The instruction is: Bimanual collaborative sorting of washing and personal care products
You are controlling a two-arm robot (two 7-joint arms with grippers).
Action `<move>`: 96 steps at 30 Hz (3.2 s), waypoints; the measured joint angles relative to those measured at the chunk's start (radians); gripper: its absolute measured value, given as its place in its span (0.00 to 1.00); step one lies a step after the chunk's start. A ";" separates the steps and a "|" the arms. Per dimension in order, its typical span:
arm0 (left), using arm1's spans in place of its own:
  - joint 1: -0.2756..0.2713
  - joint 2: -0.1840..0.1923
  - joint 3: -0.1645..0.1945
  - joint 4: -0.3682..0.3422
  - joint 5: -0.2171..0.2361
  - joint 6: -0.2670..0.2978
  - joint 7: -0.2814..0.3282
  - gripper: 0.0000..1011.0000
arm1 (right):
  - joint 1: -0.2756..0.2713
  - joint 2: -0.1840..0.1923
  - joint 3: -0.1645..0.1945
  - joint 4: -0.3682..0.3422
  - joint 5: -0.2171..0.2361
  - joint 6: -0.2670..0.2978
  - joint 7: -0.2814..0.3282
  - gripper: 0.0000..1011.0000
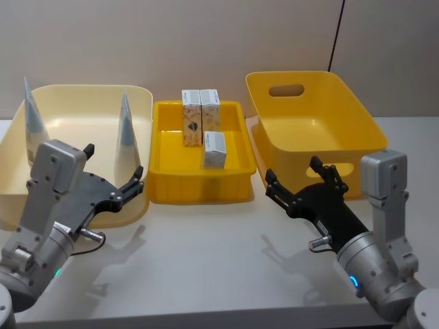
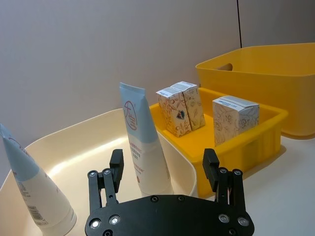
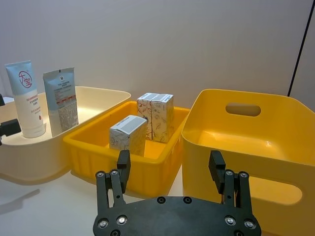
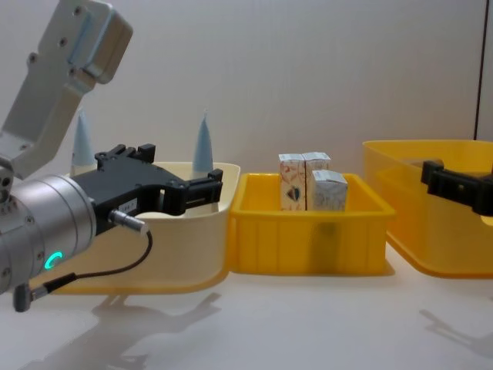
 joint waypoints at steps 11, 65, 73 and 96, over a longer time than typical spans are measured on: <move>0.000 0.000 0.000 0.000 0.000 0.000 0.000 0.99 | 0.001 -0.005 0.000 -0.005 0.000 0.014 -0.001 0.99; 0.000 0.000 0.000 0.000 0.000 0.000 0.000 0.99 | 0.515 -0.355 -0.208 0.174 -0.134 0.921 -0.335 0.99; 0.000 0.000 0.000 0.000 0.000 0.000 0.000 0.99 | 0.545 -0.386 -0.202 0.230 -0.143 0.955 -0.351 0.99; 0.000 0.000 0.000 0.000 0.000 0.000 0.000 0.99 | 0.559 -0.486 -0.092 0.341 -0.136 0.935 -0.414 0.99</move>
